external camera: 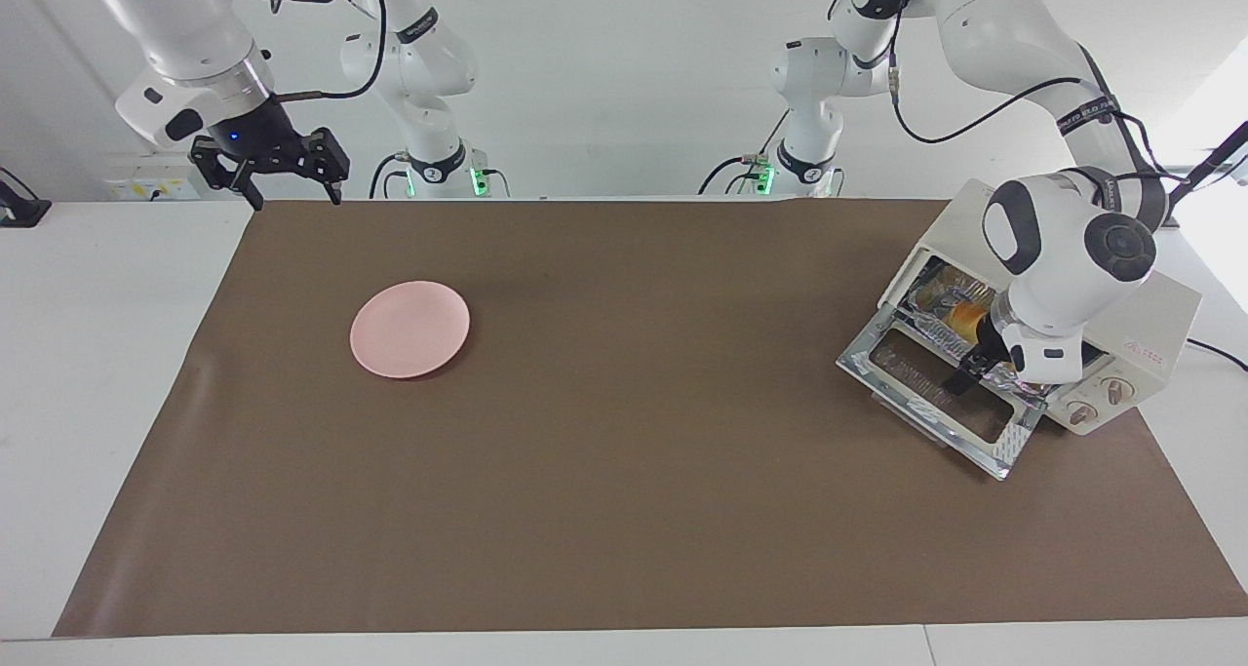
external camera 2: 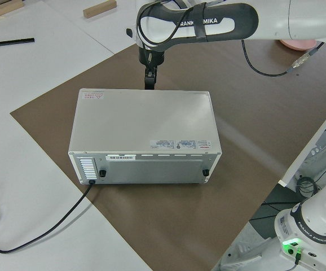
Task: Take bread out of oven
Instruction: 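Grasp the foil tray in the oven and pull it out with the left gripper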
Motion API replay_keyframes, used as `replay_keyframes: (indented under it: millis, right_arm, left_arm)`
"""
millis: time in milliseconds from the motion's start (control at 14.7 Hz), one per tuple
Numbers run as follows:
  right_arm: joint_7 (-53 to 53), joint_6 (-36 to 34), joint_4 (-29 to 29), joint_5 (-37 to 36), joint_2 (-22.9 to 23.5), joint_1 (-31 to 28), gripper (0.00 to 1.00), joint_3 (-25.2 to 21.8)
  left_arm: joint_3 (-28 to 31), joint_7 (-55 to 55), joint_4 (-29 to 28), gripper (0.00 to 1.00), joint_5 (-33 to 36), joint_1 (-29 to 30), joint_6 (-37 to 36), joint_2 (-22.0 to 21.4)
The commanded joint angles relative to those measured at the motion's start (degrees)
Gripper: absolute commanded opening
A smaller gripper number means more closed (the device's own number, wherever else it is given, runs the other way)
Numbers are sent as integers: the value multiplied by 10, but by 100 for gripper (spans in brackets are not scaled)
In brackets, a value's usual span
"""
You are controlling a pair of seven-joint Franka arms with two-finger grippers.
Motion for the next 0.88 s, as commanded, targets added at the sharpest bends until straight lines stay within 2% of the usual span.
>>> replay_keyframes:
  millis: [0, 204, 272, 543, 815]
  right_arm:
    - [-9, -3, -11, 2, -11, -8, 100, 5]
    - [-9, -3, -11, 2, -11, -8, 100, 5]
    - [-9, -3, -11, 2, -11, -8, 100, 5]
    - [-9, -3, -11, 2, -11, -8, 100, 5]
    - [-9, -3, -11, 2, -11, -8, 100, 5]
  left_arm:
    - [1, -10, -39, 71, 12, -3, 19, -24]
    - [0, -3, -58, 10, 26, -3, 14, -31]
    - [0, -2, -62, 0, 35, -4, 12, -34]
    - [-1, 26, -49, 0, 41, -30, 9, -29]
    - [-5, 29, 31, 0, 33, -100, -3, 0]
